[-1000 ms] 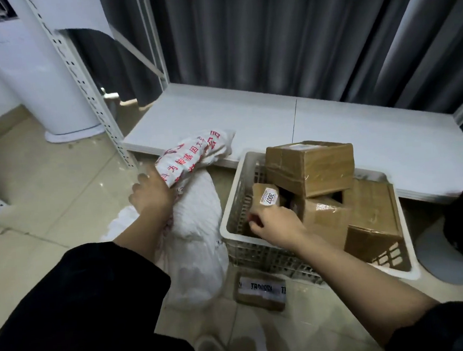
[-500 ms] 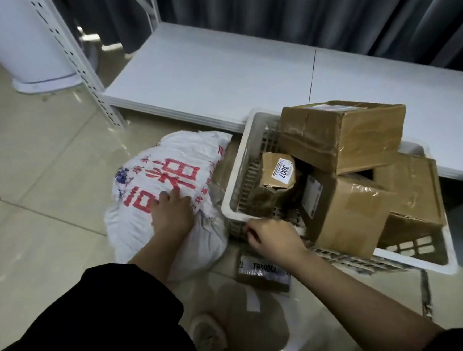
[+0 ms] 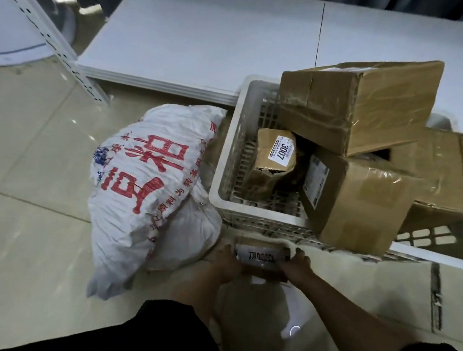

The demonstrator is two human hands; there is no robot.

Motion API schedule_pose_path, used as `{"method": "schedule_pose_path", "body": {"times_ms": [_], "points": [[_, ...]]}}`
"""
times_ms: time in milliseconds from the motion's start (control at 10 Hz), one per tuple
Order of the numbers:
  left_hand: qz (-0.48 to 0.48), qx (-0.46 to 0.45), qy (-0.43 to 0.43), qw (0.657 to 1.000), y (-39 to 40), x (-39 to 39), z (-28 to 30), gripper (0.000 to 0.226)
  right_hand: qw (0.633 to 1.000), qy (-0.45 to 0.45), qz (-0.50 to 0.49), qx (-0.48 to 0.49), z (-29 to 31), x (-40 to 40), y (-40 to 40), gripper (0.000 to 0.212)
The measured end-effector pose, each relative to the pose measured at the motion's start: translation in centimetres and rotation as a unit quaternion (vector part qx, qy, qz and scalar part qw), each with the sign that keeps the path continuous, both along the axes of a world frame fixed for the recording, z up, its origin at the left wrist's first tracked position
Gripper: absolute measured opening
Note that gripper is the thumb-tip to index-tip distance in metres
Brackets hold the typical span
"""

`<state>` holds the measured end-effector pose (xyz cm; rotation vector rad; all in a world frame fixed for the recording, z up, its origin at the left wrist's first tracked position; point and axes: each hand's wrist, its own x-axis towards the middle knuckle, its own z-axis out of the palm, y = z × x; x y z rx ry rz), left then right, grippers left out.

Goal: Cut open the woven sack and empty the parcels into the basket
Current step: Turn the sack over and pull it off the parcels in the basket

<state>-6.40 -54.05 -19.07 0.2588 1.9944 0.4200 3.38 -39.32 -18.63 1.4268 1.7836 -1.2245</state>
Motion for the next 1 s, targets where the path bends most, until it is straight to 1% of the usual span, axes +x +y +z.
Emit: {"method": "schedule_pose_path", "body": {"times_ms": [100, 200, 300, 400, 500, 600, 700, 800, 900, 1000], "points": [[0.103, 0.024, -0.102, 0.989, 1.4, 0.7, -2.2, 0.092, 0.985, 0.021, -0.123, -0.122, -1.5, 0.0, 0.3, 0.074], [0.203, 0.007, -0.101, 0.974, 1.1, 0.0, -5.4, 0.087, 0.981, 0.019, -0.135, -0.135, -1.7, 0.1, 0.0, 0.069], [0.195, -0.039, -0.100, 0.975, 0.9, -0.1, -5.7, 0.051, 0.981, 0.033, -0.146, -0.122, -1.6, 0.8, -0.1, 0.079], [0.123, -0.065, -0.060, 0.988, 1.0, -0.1, 2.5, 0.040, 0.994, 0.041, -0.062, -0.084, -0.9, 0.4, 0.4, 0.094], [0.098, -0.046, -0.068, 0.992, 0.3, -0.4, 2.8, 0.038, 0.986, 0.079, -0.063, -0.132, 3.0, 0.4, 0.3, 0.067], [0.141, -0.027, -0.067, 0.987, -1.0, -0.4, 5.5, 0.037, 0.980, 0.119, -0.026, -0.155, 5.8, 1.7, 0.2, 0.051], [0.119, -0.007, -0.074, 0.990, -2.0, -0.5, 8.7, 0.041, 0.973, 0.207, 0.053, -0.082, 8.3, 2.8, -0.7, 0.052], [0.079, 0.097, -0.080, 0.989, -2.9, -1.1, 12.4, 0.063, 0.950, 0.269, 0.155, 0.022, 11.9, 3.8, -1.6, 0.057], [-0.022, 0.152, -0.011, 0.988, -3.2, -1.9, 15.1, 0.059, 0.902, 0.329, 0.226, 0.164, 15.0, 4.3, -2.0, 0.058], [-0.093, 0.162, 0.044, 0.981, -3.1, -2.5, 18.0, 0.057, 0.843, 0.400, 0.282, 0.224, 17.7, 4.0, -2.3, 0.055]]}}
